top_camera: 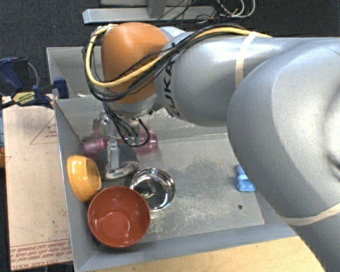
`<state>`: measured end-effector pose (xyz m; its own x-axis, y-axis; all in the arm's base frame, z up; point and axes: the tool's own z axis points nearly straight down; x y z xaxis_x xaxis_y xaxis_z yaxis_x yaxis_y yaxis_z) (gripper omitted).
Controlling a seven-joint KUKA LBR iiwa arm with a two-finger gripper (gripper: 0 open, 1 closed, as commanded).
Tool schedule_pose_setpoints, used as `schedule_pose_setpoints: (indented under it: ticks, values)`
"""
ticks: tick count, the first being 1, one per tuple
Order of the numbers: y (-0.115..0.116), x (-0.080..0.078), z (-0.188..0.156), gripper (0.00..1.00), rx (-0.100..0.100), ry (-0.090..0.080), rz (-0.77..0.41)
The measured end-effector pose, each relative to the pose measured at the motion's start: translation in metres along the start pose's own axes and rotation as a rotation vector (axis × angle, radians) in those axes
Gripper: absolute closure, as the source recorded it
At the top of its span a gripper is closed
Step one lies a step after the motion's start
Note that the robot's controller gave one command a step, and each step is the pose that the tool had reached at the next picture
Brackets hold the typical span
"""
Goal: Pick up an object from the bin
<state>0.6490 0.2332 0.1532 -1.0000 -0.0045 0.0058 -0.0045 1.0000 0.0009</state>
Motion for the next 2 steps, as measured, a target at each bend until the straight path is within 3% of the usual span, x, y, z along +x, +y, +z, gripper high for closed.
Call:
schedule_pose_setpoints:
  ticks: [1, 2]
  values:
    - [-0.001, -0.002, -0.005, 0.00, -0.001, -0.006, 0.005]
    - [0.005, -0.001, 0.044, 0.00, -0.007, -0.017, 0.048]
